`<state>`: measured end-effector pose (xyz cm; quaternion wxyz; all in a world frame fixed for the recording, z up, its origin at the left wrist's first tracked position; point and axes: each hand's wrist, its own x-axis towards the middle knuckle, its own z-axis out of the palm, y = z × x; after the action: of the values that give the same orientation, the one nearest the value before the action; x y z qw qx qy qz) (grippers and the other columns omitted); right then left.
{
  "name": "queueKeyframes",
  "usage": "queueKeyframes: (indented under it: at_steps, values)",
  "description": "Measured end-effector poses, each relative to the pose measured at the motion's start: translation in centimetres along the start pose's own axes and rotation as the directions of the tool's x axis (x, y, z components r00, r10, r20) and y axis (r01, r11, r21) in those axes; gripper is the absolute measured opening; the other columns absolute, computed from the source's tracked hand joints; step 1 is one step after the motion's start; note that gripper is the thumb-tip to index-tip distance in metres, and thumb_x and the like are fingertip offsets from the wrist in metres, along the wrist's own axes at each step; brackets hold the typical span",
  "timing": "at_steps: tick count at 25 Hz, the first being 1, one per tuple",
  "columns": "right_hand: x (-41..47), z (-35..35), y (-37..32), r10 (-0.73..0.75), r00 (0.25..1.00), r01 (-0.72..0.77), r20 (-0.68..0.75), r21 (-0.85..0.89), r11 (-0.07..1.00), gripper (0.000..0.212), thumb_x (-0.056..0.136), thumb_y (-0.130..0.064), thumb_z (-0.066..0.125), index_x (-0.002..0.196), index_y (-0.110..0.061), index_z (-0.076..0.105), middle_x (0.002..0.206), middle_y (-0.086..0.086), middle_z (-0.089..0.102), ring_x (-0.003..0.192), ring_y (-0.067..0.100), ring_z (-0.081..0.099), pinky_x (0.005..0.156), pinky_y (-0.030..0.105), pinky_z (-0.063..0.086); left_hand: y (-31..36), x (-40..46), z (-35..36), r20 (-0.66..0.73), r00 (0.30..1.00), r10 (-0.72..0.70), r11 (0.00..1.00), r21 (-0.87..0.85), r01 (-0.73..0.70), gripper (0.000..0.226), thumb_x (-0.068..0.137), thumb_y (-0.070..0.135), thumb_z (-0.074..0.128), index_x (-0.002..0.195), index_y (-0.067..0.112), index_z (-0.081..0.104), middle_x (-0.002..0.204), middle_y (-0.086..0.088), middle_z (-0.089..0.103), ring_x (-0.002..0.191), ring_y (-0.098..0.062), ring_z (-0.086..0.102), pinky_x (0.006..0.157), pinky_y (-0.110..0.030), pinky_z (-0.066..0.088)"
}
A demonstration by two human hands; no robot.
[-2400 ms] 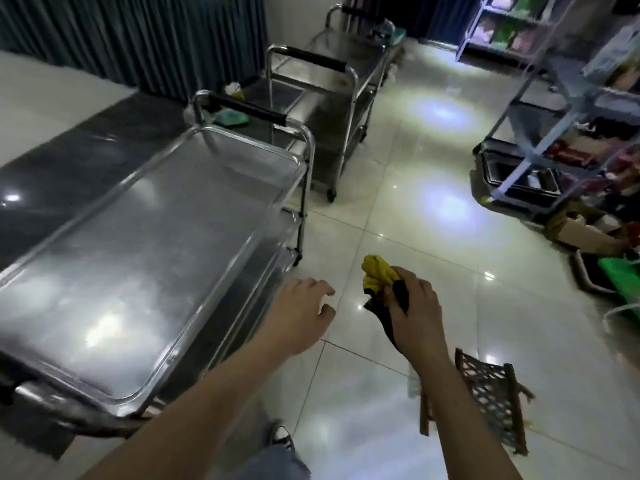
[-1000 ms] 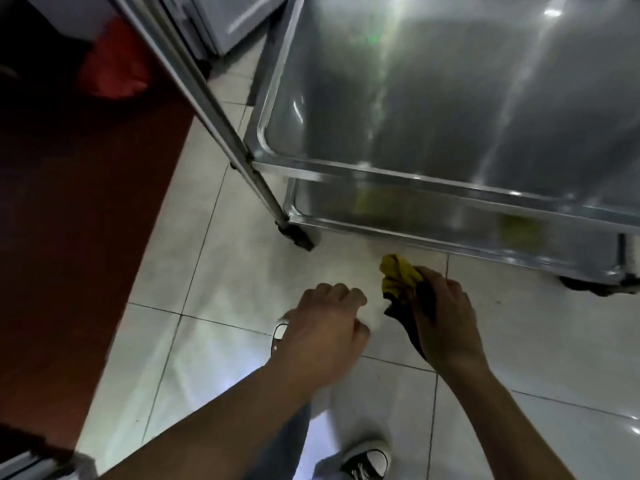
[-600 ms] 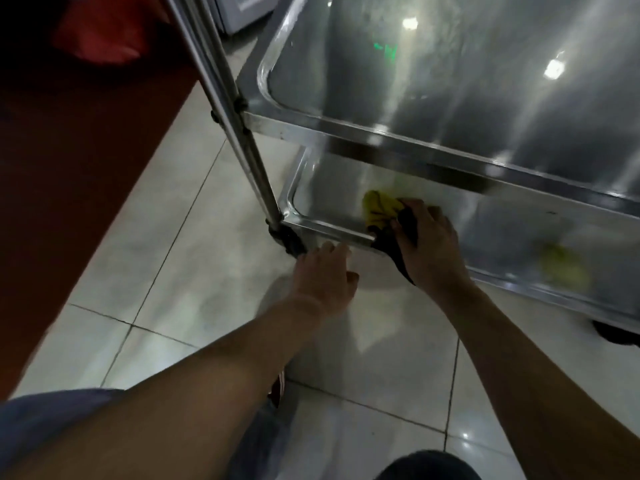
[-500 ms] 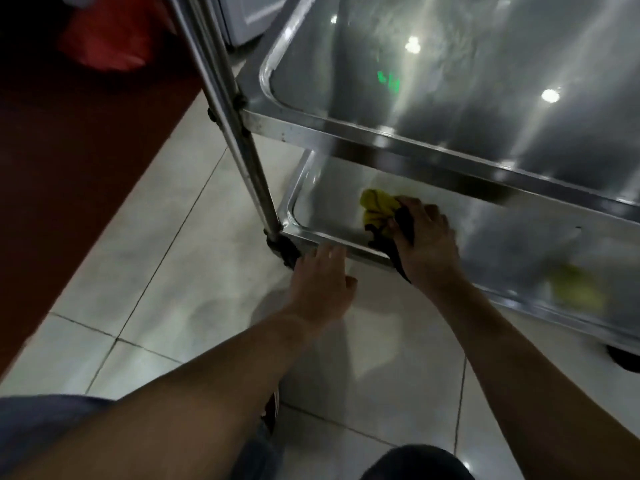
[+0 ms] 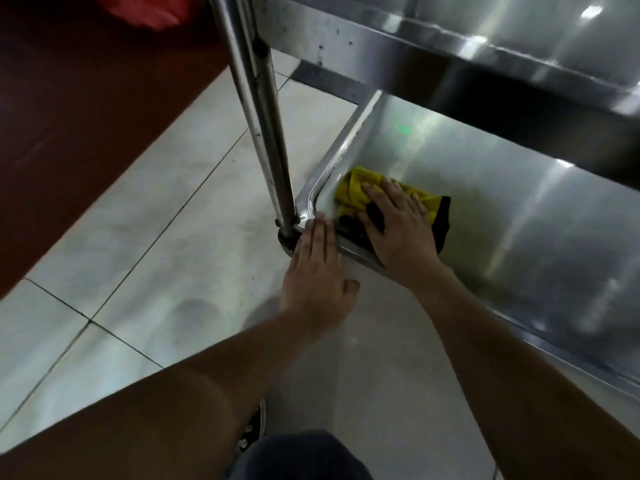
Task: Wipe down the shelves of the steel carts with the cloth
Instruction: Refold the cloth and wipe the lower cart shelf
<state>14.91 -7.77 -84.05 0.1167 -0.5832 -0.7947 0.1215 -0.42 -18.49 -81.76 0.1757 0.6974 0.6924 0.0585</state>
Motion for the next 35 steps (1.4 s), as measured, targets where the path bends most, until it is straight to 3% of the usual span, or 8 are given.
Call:
queueKeyframes:
  at_steps: [6, 11, 15, 20, 23, 30, 33, 35]
  values:
    - [8.3, -0.4, 0.0, 0.221, 0.975, -0.221, -0.003, 0.025, 0.975, 0.065, 0.101, -0.055, 0.038, 0.16, -0.03, 0.025, 0.169, 0.005, 0.015, 0.157, 0.022, 0.01, 0.127, 0.046, 0.001, -1.0, 0.2, -0.2, 0.054, 0.998, 0.038, 0.998, -0.055, -0.035, 0.099, 0.095, 0.056, 0.041, 0.158, 0.01, -0.02, 0.165, -0.006, -0.03, 0.152, -0.018, -0.028, 0.123, -0.03, -0.009]
    - [2.6, 0.6, -1.2, -0.066, 0.992, 0.067, 0.108, -0.005, 0.998, 0.061, 0.101, -0.058, 0.036, 0.158, -0.039, 0.025, 0.17, -0.004, 0.014, 0.157, 0.015, 0.009, 0.128, 0.043, 0.003, -1.4, -0.6, 0.0, 0.0, 1.0, 0.022, 0.975, -0.22, -0.021, 0.097, 0.091, 0.049, 0.048, 0.161, 0.012, -0.009, 0.168, 0.0, -0.02, 0.154, -0.011, -0.018, 0.121, -0.023, -0.001]
    - [6.6, -0.3, -1.5, 0.215, 0.976, -0.216, 0.041, 0.019, 0.976, 0.061, 0.101, -0.055, 0.039, 0.158, -0.037, 0.028, 0.17, 0.0, 0.014, 0.157, 0.018, 0.009, 0.128, 0.043, -0.001, -2.0, -0.4, 0.6, -0.036, 0.999, 0.017, 0.995, -0.098, -0.02, 0.094, 0.094, 0.047, 0.056, 0.162, 0.018, -0.001, 0.169, -0.004, -0.016, 0.157, -0.024, -0.006, 0.118, -0.033, 0.021]
    - [1.2, 0.5, -3.4, -0.045, 0.995, 0.044, 0.091, 0.012, 0.999, 0.057, 0.102, -0.055, 0.041, 0.156, -0.037, 0.034, 0.168, -0.003, 0.02, 0.156, 0.015, 0.013, 0.128, 0.041, 0.004, -2.4, -1.0, 0.2, -0.03, 0.999, 0.022, 1.0, -0.003, -0.022, 0.091, 0.093, 0.045, 0.056, 0.162, 0.01, 0.006, 0.169, -0.015, 0.003, 0.157, -0.028, 0.002, 0.125, -0.04, 0.025]
    - [3.0, -1.7, -0.2, 0.156, 0.986, -0.156, 0.053, 0.003, 0.988, 0.06, 0.101, -0.056, 0.04, 0.157, -0.036, 0.031, 0.169, -0.002, 0.016, 0.156, 0.015, 0.011, 0.128, 0.041, 0.002, -2.2, -1.0, 0.3, -0.039, 0.999, 0.029, 0.999, 0.047, -0.027, 0.095, 0.092, 0.048, 0.055, 0.161, 0.007, 0.004, 0.169, -0.016, 0.002, 0.157, -0.027, -0.001, 0.127, -0.04, 0.019]
    - [-0.9, -5.0, 10.3, 0.563, 0.821, -0.563, -0.096, 0.033, 0.826, 0.064, 0.099, -0.056, 0.042, 0.158, -0.032, 0.03, 0.169, 0.003, 0.016, 0.157, 0.018, 0.009, 0.127, 0.046, -0.001, -1.7, -1.3, -0.2, -0.017, 0.999, 0.042, 0.997, 0.071, -0.041, 0.093, 0.097, 0.047, 0.054, 0.161, 0.005, 0.002, 0.169, -0.018, -0.003, 0.157, -0.031, -0.003, 0.127, -0.044, 0.018]
    - [-2.2, -5.2, 10.1, 0.588, 0.802, -0.585, -0.11, 0.057, 0.809, 0.064, 0.099, -0.053, 0.045, 0.158, -0.03, 0.032, 0.169, 0.006, 0.018, 0.156, 0.021, 0.012, 0.127, 0.047, 0.003, -1.2, -1.2, -0.4, -0.006, 1.0, 0.017, 0.999, -0.036, -0.017, 0.089, 0.098, 0.041, 0.054, 0.16, 0.002, 0.004, 0.168, -0.019, -0.001, 0.157, -0.031, -0.004, 0.127, -0.043, 0.017]
    - [-3.4, -3.4, 6.5, 0.444, 0.889, -0.444, -0.114, 0.026, 0.895, 0.061, 0.098, -0.049, 0.051, 0.155, -0.028, 0.039, 0.166, 0.008, 0.026, 0.155, 0.023, 0.02, 0.126, 0.046, 0.008, -0.8, -1.0, -0.5, 0.001, 1.0, -0.011, 0.992, -0.124, 0.011, 0.085, 0.099, 0.038, 0.052, 0.16, 0.002, 0.006, 0.169, -0.017, -0.001, 0.157, -0.029, -0.005, 0.127, -0.041, 0.015]
